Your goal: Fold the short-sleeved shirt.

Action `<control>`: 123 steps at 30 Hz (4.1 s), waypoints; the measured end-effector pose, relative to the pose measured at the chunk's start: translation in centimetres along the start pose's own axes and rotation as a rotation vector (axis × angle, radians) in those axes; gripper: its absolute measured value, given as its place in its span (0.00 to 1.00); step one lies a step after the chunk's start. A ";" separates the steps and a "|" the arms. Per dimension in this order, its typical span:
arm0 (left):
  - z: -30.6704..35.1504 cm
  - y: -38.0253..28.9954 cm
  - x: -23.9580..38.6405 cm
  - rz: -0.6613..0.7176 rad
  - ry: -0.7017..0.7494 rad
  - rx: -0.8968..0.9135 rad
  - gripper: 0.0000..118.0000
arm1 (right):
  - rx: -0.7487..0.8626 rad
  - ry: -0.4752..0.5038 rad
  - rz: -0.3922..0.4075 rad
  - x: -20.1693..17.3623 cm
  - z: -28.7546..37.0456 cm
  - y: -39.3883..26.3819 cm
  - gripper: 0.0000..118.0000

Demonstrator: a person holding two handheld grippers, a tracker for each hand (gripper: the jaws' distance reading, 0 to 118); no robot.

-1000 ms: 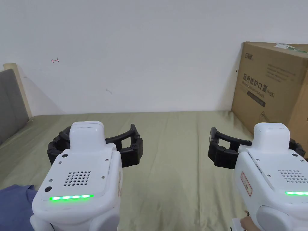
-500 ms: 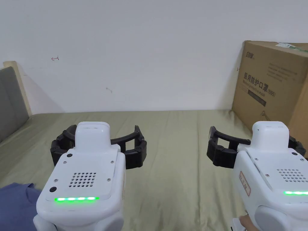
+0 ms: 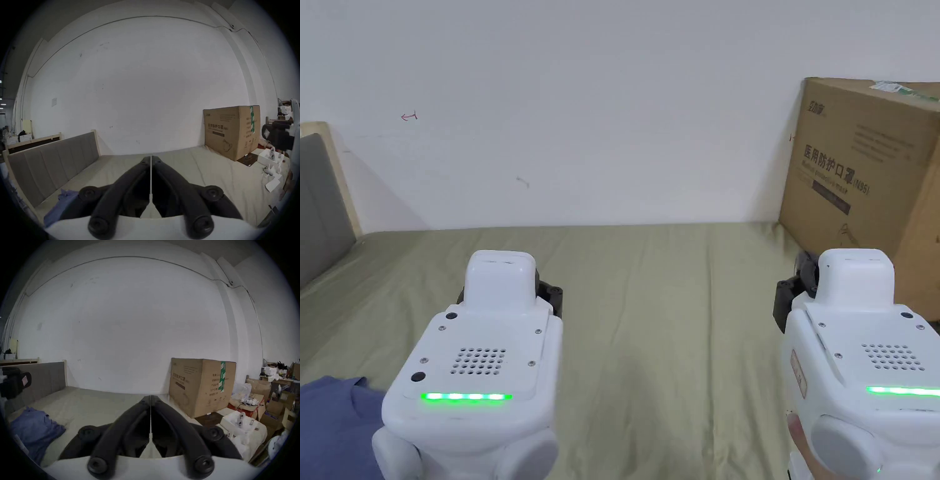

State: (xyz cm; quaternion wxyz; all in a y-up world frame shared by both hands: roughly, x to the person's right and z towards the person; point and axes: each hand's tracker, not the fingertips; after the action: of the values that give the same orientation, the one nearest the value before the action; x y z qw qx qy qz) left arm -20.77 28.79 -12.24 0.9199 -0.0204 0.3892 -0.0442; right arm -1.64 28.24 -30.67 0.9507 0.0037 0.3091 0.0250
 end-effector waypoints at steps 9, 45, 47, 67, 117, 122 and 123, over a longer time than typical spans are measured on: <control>-0.3 -1.1 0.7 -0.007 -0.070 -0.037 0.01 | -0.006 0.031 -0.048 0.9 0.7 -0.6 0.00; -6.6 -23.1 -34.3 0.533 0.202 -0.970 0.88 | -0.294 0.588 0.100 -15.1 -1.6 -5.3 0.00; -8.6 -26.0 -34.3 0.549 0.172 -1.039 0.88 | -0.314 0.579 0.111 -14.6 -2.0 -5.9 0.00; -5.0 -25.5 -32.3 0.313 0.182 -0.877 0.00 | -0.395 0.608 0.087 -13.8 -2.8 -7.4 0.00; -13.4 -9.2 5.2 0.417 -0.693 -0.897 0.80 | -0.379 0.162 -0.372 10.0 0.2 -4.2 0.00; -7.2 -4.0 -0.5 0.254 -0.453 -0.480 0.77 | -0.336 0.155 -0.347 9.4 0.6 -3.7 0.00; -6.2 -3.9 -1.4 0.245 -0.430 -0.438 0.60 | -0.329 0.152 -0.344 9.2 0.6 -3.6 0.00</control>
State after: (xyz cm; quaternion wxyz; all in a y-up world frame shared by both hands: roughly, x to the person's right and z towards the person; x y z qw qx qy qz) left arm -26.46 25.05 -15.23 0.9532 -0.1799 0.1857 0.1568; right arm 6.33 25.07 -35.64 0.9028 -0.2059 0.3675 -0.0869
